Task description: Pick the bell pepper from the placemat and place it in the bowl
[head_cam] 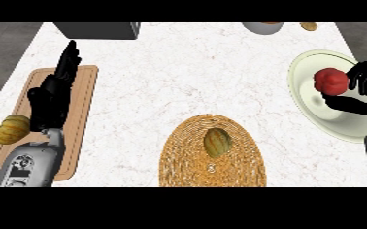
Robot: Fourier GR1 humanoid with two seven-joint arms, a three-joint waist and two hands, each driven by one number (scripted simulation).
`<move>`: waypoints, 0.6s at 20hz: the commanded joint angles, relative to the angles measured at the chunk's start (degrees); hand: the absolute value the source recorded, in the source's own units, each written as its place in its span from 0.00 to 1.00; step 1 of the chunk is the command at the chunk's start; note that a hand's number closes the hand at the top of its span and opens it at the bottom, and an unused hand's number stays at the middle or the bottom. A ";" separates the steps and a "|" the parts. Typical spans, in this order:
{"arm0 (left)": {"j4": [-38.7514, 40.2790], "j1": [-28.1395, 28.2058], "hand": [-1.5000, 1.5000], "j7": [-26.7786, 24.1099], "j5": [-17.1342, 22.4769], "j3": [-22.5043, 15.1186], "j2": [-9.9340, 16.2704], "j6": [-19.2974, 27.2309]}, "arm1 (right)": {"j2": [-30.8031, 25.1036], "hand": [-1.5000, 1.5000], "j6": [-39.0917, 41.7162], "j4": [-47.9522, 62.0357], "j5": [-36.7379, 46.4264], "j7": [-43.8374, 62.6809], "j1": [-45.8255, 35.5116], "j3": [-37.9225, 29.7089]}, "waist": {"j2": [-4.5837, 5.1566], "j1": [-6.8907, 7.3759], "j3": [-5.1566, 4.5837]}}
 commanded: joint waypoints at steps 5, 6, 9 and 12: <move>0.19 -0.51 0.50 -1.17 0.59 1.06 -0.08 -1.23 | -4.84 1.00 -4.38 32.34 -2.10 -11.28 -15.61 -6.10 | 0.22 0.69 0.05; -1.27 1.27 0.50 0.37 -0.94 -0.73 -0.90 -0.44 | -4.96 1.00 -4.56 35.28 -2.77 -10.71 -16.33 -7.47 | 0.30 1.13 0.09; -1.19 -0.62 0.50 0.65 -0.20 -0.35 -0.68 -1.14 | -5.89 0.00 -0.60 43.52 -4.01 -14.73 -18.72 -7.82 | 0.76 1.90 0.20; 0.05 1.71 0.50 -2.73 1.39 0.73 0.27 -3.15 | -5.75 0.00 2.64 47.98 -7.71 -20.86 -20.94 -10.12 | 0.72 1.90 0.18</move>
